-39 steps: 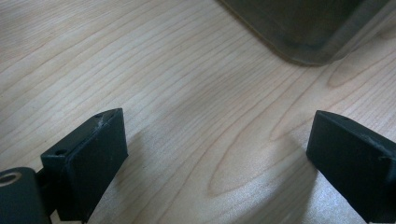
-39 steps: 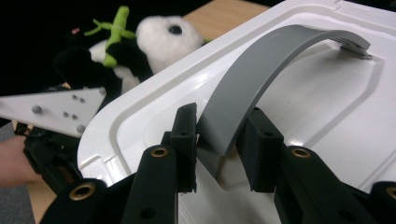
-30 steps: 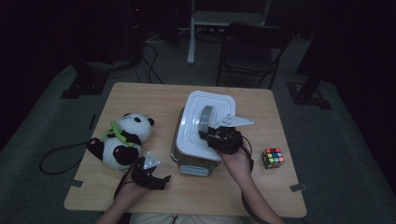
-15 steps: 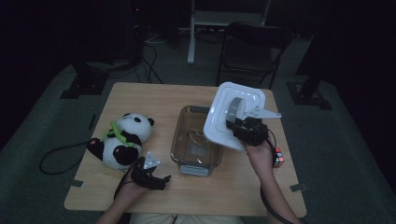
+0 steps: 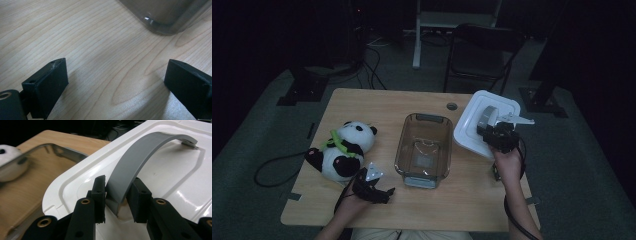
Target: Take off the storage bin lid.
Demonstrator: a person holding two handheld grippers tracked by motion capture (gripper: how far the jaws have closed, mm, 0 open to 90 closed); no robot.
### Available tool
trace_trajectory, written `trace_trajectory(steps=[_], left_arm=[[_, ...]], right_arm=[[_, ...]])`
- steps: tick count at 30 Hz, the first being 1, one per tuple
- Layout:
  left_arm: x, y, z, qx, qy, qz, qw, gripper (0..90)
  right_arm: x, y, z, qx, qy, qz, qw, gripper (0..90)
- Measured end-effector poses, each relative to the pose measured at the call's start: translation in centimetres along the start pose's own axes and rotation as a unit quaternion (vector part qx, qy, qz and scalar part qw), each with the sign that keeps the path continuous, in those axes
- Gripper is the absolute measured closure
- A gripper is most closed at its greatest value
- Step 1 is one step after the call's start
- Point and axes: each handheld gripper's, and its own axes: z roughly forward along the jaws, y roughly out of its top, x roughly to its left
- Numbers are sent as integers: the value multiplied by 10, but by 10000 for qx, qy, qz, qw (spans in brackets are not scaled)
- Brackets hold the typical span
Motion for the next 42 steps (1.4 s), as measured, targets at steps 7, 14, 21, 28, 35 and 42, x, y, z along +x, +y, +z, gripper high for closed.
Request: trace_trajectory(steps=[7, 14, 21, 28, 35, 42], left_arm=[[0, 0, 0, 4, 0, 4, 10000, 57], [0, 0, 0, 5, -2, 3, 10000, 57], [0, 0, 0, 4, 0, 3, 10000, 57], [0, 0, 0, 4, -2, 2, 10000, 57], [0, 0, 0, 2, 0, 0, 10000, 57], [0, 0, 0, 4, -1, 2, 10000, 57]], right_arm=[[-13, -11, 18, 102, -98, 210, 9997, 689], [-15, -19, 36, 89, -195, 407, 9989, 689], [-14, -24, 53, 108, -350, 556, 9978, 689], [-14, -29, 70, 188, -383, 685, 9967, 689], [-13, -40, 92, 312, -443, 796, 9953, 688], [-16, -52, 108, 375, -353, 805, 9954, 688]])
